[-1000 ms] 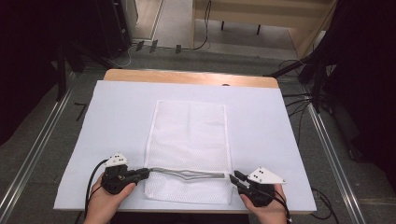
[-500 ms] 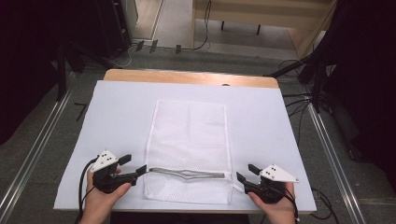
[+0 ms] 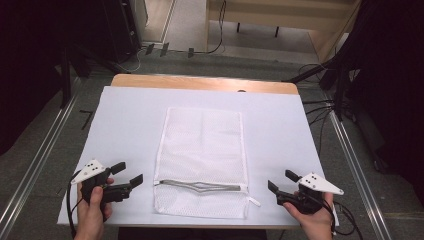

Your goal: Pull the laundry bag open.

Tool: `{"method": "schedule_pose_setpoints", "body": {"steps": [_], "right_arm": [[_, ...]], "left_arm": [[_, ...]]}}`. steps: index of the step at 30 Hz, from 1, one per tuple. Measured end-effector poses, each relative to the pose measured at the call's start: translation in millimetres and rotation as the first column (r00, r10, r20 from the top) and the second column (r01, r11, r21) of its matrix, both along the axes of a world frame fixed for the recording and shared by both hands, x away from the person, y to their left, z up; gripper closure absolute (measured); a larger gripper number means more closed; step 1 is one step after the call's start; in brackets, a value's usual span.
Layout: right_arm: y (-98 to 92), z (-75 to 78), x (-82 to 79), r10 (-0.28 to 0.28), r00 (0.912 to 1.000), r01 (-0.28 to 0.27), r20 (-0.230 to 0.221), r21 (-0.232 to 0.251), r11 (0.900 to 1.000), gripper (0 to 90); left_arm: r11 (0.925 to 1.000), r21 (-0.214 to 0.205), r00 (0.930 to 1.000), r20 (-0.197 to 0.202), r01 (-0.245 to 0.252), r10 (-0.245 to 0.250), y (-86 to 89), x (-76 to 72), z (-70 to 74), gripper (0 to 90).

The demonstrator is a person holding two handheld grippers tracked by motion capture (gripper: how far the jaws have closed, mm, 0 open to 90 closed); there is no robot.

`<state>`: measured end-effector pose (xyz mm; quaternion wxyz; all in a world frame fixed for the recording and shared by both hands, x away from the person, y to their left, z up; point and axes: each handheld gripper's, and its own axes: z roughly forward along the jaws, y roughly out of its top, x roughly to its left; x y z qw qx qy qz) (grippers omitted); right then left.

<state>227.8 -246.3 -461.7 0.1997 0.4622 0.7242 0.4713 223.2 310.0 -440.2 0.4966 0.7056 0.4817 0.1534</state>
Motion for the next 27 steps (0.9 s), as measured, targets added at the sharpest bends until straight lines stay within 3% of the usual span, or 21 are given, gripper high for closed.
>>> {"method": "schedule_pose_setpoints", "body": {"steps": [12, 27], "right_arm": [[-33.0, -3.4, 6.9, -0.087, 0.9962, 0.087, -0.01, 0.022, 0.996, 20.6], [-46.1, -6.7, 8.1, -0.148, 0.9889, 0.148, -0.009, 0.027, 0.9886, 19.3]], "left_arm": [[0.9983, 0.009, 0.9977, 0.037, -0.057, 0.057, 27.1, -0.2, -2.1, 11.8], [0.9965, 0.039, 0.9968, 0.034, -0.074, 0.073, 28.0, 2.2, -4.8, 9.4]]}}
